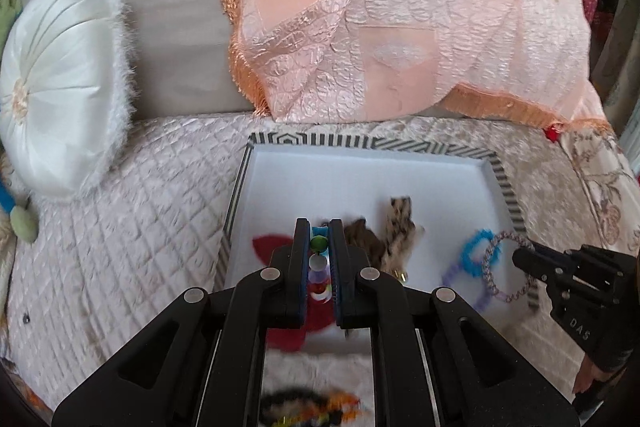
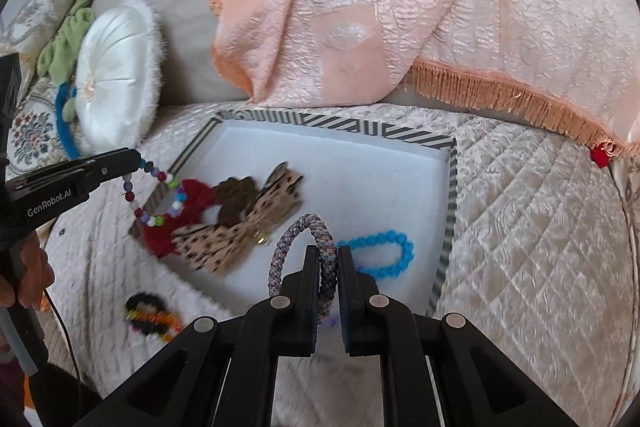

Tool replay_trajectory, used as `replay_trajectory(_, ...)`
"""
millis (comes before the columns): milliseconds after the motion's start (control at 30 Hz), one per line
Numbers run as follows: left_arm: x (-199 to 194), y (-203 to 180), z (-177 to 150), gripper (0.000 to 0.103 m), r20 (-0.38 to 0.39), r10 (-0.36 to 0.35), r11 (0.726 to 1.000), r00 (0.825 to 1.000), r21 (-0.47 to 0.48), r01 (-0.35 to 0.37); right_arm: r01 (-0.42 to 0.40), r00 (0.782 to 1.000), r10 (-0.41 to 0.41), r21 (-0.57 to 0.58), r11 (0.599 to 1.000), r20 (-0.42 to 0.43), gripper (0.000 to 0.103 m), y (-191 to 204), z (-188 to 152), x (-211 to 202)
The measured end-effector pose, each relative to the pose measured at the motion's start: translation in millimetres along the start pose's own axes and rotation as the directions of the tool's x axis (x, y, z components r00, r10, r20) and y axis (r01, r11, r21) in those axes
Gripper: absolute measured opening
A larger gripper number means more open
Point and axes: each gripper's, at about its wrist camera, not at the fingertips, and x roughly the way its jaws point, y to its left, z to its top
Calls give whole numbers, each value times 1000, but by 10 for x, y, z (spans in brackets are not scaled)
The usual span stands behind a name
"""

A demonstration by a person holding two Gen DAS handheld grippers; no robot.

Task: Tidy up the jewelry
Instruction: 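Carry the multicolour and grey braided bracelets over the striped tray with both tools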

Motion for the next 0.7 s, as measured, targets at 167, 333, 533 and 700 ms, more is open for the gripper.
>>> replay_trajectory(167, 395, -7, 201, 8, -20, 31, 1000, 999, 4, -31, 9, 999, -8, 33, 999, -38, 8, -174, 191, 343)
replay_trajectory(333, 755, 159, 250, 8, -57, 85, 996, 995, -7, -85, 29, 998, -27, 39, 999, -64, 8, -262, 313, 635)
replay_trajectory(533, 1096, 404, 139, 8, -106, 133, 990, 985, -23, -137, 55, 994, -49, 56, 997, -96, 8, -352, 409, 959)
replay_trajectory(700, 1243, 497, 71, 8, -136, 133, 990, 982, -28, -138, 116, 989, -110, 63, 991, -94, 8, -413, 443, 1058)
